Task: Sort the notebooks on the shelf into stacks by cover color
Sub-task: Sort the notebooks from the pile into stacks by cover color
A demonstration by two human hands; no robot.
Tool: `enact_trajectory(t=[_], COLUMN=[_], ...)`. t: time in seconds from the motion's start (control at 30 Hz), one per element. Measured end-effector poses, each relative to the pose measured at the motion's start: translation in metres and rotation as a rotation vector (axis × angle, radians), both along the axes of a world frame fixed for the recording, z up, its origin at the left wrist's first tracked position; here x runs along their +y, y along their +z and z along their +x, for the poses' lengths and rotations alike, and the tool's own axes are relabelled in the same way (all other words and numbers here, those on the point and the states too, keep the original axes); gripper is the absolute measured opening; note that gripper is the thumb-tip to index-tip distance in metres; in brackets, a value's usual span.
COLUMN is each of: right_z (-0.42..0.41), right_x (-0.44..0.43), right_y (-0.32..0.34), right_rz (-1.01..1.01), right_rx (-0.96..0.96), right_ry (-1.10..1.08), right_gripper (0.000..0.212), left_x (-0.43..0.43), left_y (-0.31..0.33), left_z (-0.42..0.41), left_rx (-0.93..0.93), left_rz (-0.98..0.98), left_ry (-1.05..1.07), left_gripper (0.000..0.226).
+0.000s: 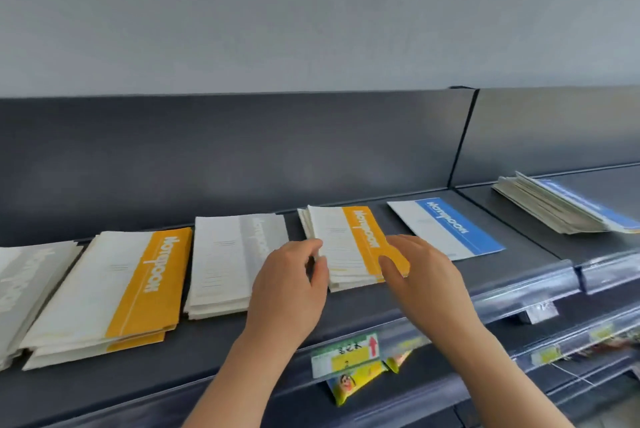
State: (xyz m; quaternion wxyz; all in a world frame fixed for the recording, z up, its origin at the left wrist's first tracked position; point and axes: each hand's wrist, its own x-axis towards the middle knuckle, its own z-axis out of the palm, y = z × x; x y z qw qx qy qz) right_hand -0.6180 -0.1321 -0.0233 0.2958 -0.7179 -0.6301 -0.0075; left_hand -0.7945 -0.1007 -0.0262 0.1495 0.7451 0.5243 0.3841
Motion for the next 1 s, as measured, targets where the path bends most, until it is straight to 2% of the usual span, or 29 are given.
enact_trajectory(t=[0.2, 0.4, 0.63, 1.0], right_z=[0.101, 0.172, 0.243, 0.365], right_x=[-0.021, -0.023, 0.001, 0.044], right_y=[-0.003, -0.007, -0.007, 0.008], right_rz=[-0.014, -0.044, -0.033, 0.003], right_rx=[-0.019, 0.012, 0.009, 0.057], right_ry=[-0.090, -0.161, -0.237, -0.391], right_gripper=[0.040, 0.041, 0.043, 0.035], left_x=[-0.002, 0.007, 0.041, 0.095], left_y=[-0.003, -0.005, -0.006, -0.001], left_z=[0.105, 0.176, 0.249, 0.366], left_rx=[0.008, 0.021, 0.040, 0.032], left_rz=[0.017, 0.024, 0.024, -0.015], left_ry=[-0.058, -0.098, -0.162, -0.269], left_gripper=[0.031, 0.032, 0.033, 0.028])
